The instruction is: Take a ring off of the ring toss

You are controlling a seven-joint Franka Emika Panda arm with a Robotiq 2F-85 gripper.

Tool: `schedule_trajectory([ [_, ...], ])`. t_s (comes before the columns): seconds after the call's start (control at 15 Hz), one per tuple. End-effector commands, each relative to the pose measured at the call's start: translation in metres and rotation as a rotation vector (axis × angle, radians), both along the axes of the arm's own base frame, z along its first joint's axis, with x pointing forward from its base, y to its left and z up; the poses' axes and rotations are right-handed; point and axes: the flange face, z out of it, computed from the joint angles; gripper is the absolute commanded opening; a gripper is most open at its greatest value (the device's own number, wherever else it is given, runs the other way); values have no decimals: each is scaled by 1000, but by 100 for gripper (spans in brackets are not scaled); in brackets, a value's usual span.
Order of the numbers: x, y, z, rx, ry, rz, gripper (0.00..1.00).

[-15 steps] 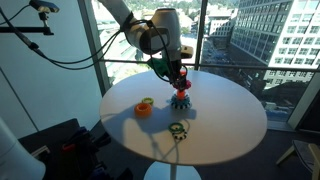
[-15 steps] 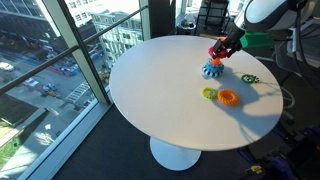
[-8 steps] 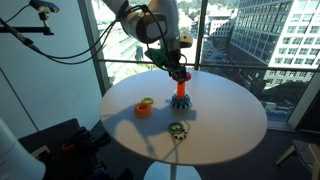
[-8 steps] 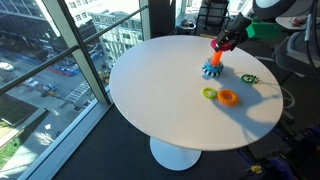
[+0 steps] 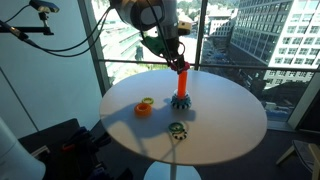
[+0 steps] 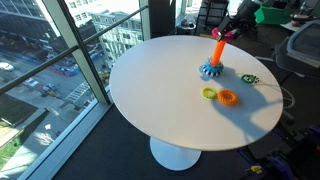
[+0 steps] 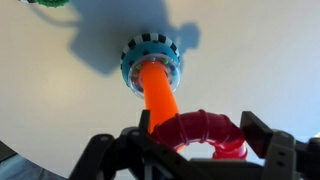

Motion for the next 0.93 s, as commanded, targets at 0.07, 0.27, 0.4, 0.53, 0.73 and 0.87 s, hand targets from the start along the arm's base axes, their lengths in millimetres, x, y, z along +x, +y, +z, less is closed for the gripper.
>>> schedule_trajectory([
  [0.07, -12, 19, 14, 41, 23, 89, 64],
  [0.27, -14, 33, 9, 55, 55, 151, 64],
  [0.4, -14, 41, 3, 49, 85, 181, 64],
  [0.53, -14, 49, -3, 40, 110, 192, 64],
  [0.73, -11, 62, -17, 37, 147, 205, 64],
  [0.87, -10, 71, -30, 35, 170, 215, 64],
])
